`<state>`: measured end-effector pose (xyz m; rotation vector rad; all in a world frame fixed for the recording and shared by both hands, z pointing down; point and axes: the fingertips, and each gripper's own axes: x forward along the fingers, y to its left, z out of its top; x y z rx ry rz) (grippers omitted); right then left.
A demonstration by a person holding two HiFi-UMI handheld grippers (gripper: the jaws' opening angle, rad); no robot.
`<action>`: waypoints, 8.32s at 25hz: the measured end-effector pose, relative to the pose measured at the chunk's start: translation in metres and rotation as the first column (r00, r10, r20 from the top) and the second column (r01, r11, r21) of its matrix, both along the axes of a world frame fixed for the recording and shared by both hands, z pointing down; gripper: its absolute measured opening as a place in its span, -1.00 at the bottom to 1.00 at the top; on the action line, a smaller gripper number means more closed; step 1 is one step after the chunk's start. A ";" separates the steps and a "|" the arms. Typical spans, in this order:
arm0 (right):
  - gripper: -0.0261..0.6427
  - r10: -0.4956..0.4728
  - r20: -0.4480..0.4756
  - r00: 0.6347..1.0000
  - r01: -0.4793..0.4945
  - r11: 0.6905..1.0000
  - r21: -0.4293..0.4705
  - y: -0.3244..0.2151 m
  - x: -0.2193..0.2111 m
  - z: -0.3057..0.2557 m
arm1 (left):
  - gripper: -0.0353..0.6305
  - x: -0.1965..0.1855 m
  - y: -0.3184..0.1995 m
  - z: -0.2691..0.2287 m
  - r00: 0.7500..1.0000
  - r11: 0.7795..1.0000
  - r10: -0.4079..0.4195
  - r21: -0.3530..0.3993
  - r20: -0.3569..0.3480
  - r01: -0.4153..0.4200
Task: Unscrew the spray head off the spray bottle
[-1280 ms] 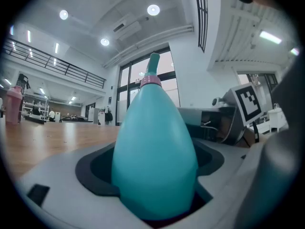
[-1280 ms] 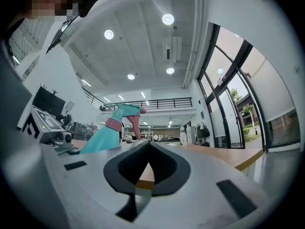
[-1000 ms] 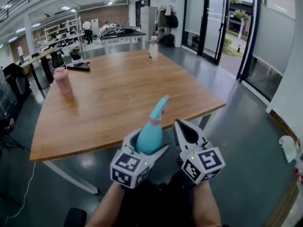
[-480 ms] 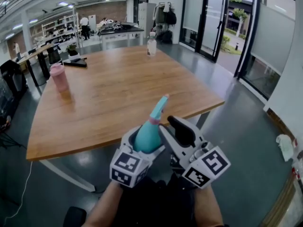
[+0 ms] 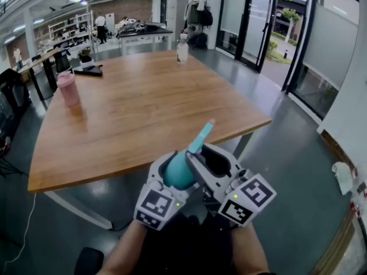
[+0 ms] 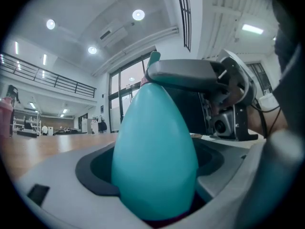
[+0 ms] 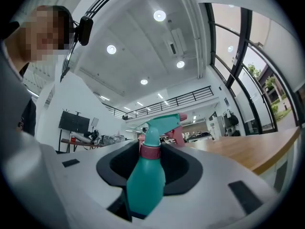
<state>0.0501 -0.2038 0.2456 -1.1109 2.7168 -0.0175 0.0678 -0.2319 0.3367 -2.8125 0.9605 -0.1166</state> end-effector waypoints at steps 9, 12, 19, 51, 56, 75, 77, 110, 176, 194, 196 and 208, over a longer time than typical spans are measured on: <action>-0.52 -0.114 -0.026 0.993 0.115 0.993 0.006 0.015 0.006 0.001 | 0.42 0.007 0.021 0.000 0.987 0.987 0.157 -0.021 0.012 -0.157; -0.52 -0.174 -0.026 0.984 0.174 0.985 0.010 0.021 0.006 0.001 | 0.41 0.008 0.031 0.001 0.967 0.966 0.254 -0.043 0.011 -0.253; -0.53 -0.262 -0.029 0.965 0.262 0.965 0.019 0.031 0.011 0.004 | 0.41 0.011 0.048 0.004 0.923 0.920 0.386 -0.072 0.008 -0.384; -0.41 0.051 0.026 0.998 -0.050 0.998 -0.049 0.007 0.025 0.006 | 0.40 0.009 0.014 0.006 0.997 0.999 0.052 -0.002 0.053 -0.052; -0.47 0.093 0.011 0.996 -0.092 0.994 -0.061 0.005 0.025 0.007 | 0.41 0.009 0.012 0.010 0.996 1.000 0.015 0.009 0.083 -0.015; -0.53 -0.293 0.038 0.955 0.292 0.956 0.032 0.039 0.017 -0.001 | 0.40 0.012 0.056 0.004 0.914 0.913 0.405 -0.046 -0.011 -0.405; -0.53 -0.340 0.029 0.940 0.339 0.940 0.043 0.044 0.014 -0.001 | 0.40 0.010 0.062 0.004 0.897 0.895 0.442 -0.055 -0.028 -0.443; -0.57 0.141 0.016 0.990 -0.140 0.987 -0.078 0.002 0.029 0.012 | 0.40 0.010 0.007 0.012 0.997 0.999 0.036 -0.032 0.063 -0.034; -0.52 -0.262 0.002 0.965 0.262 0.965 0.026 0.023 0.023 0.009 | 0.40 0.012 0.044 0.009 0.937 0.931 0.348 -0.107 -0.018 -0.348; -0.50 -0.385 -0.026 0.923 0.385 0.919 0.088 0.041 0.028 0.007 | 0.40 0.013 0.056 0.003 0.906 0.903 0.416 -0.078 -0.080 -0.422; -0.50 -0.330 -0.025 0.944 0.331 0.940 0.081 0.036 0.032 0.007 | 0.40 0.009 0.046 0.000 0.934 0.934 0.346 -0.066 -0.086 -0.352; -0.50 -0.068 0.002 0.998 0.068 0.997 0.036 0.042 0.023 -0.011 | 0.40 -0.005 0.003 0.004 0.998 0.998 -0.006 -0.064 -0.056 0.003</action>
